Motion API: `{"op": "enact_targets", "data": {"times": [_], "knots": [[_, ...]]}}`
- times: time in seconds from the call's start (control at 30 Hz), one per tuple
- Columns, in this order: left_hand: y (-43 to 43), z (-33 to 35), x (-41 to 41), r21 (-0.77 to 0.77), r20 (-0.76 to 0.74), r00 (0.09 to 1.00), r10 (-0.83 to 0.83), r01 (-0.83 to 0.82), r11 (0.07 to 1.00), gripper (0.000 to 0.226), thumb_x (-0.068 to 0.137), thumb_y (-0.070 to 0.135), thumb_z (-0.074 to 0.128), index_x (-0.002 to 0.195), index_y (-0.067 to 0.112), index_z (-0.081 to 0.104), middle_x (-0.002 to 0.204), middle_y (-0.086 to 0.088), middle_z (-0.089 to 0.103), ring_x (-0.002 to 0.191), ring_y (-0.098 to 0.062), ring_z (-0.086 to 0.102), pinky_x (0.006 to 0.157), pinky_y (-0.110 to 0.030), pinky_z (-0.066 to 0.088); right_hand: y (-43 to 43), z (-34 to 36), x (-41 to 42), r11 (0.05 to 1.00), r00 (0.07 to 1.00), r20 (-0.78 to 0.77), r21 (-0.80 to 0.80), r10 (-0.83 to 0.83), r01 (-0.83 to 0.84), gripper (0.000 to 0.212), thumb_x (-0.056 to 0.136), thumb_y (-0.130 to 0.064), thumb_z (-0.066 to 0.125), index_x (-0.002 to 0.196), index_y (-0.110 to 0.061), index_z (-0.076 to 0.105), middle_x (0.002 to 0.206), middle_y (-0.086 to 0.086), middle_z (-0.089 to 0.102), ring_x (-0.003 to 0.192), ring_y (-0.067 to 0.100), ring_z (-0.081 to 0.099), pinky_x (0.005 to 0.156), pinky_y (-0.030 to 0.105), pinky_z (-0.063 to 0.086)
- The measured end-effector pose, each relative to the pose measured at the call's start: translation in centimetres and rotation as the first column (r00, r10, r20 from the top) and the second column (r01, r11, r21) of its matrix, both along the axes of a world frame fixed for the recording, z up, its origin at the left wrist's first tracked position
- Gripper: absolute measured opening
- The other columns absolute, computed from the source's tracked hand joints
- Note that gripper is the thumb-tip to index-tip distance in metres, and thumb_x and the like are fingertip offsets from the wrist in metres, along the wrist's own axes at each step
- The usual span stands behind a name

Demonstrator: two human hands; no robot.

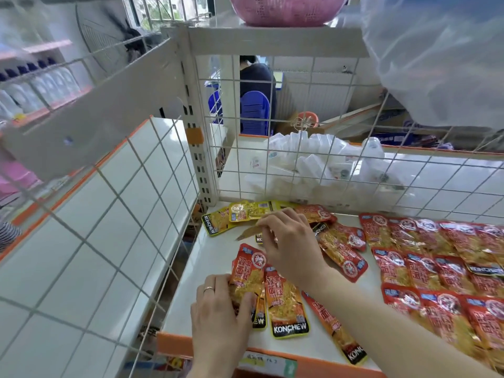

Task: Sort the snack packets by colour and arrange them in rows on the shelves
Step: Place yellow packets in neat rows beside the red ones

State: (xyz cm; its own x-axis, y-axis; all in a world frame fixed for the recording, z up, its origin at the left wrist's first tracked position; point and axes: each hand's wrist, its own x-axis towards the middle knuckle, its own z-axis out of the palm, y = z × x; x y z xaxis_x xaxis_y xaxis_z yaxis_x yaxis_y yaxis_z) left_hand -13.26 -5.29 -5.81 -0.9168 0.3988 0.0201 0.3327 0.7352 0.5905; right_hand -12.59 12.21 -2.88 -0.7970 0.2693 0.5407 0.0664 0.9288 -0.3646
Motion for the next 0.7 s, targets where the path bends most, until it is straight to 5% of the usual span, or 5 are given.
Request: {"op": "enact_targets", "data": {"times": [0.13,0.27,0.33,0.43,0.7], "knots": [[-0.4,0.3,0.3,0.24,0.092,0.994,0.053,-0.074,0.968,0.016,0.091,0.018,0.067,0.091,0.028,0.055,0.087,0.01,0.058,0.086,-0.016,0.056,0.076,-0.035,0.046,-0.1,0.7,2.6,0.964,0.999,-0.023,-0.263,-0.036,0.029,0.016,0.093,-0.016,0.057,0.097,-0.016,0.072,0.093,-0.006,0.071,0.094,0.013,0.062,0.085,0.035,0.048],[-1.0,1.4,0.3,0.419,0.229,0.971,0.066,-0.159,0.894,0.017,0.092,0.01,0.066,0.085,0.024,0.06,0.072,0.004,0.065,0.071,0.0,0.06,0.059,-0.014,0.043,-0.8,2.0,5.7,0.842,0.997,-0.011,-0.536,-0.077,0.059,0.025,0.097,-0.01,0.058,0.094,-0.032,0.07,0.088,-0.016,0.072,0.083,0.004,0.065,0.071,0.021,0.05],[-1.1,2.0,0.3,0.478,0.305,0.951,0.05,-0.199,0.855,0.014,0.093,0.012,0.066,0.087,0.025,0.061,0.076,0.003,0.067,0.073,-0.002,0.063,0.058,-0.014,0.042,-1.0,2.2,6.9,0.746,0.99,0.021,-0.655,-0.143,0.121,0.03,0.097,-0.012,0.058,0.087,-0.038,0.068,0.086,-0.016,0.071,0.08,0.008,0.065,0.071,0.029,0.054],[-1.1,2.2,0.2,0.532,0.458,0.889,-0.002,-0.273,0.801,0.007,0.093,0.016,0.068,0.094,0.022,0.064,0.083,-0.004,0.073,0.08,-0.014,0.069,0.063,-0.023,0.043,-1.3,2.1,8.1,0.489,0.969,0.075,-0.852,-0.237,0.186,0.019,0.098,-0.011,0.058,0.089,-0.02,0.072,0.084,0.005,0.073,0.078,0.024,0.067,0.076,0.049,0.056],[0.3,2.5,0.4,0.624,0.657,0.715,-0.241,-0.335,0.706,0.03,0.087,0.0,0.069,0.109,0.019,0.061,0.096,-0.005,0.075,0.09,-0.025,0.071,0.08,-0.033,0.051,-1.5,1.1,12.7,0.175,0.941,0.14,-0.964,-0.306,0.201,0.009,0.093,-0.016,0.067,0.097,-0.024,0.066,0.087,-0.007,0.075,0.083,-0.001,0.069,0.07,0.013,0.053]]}}
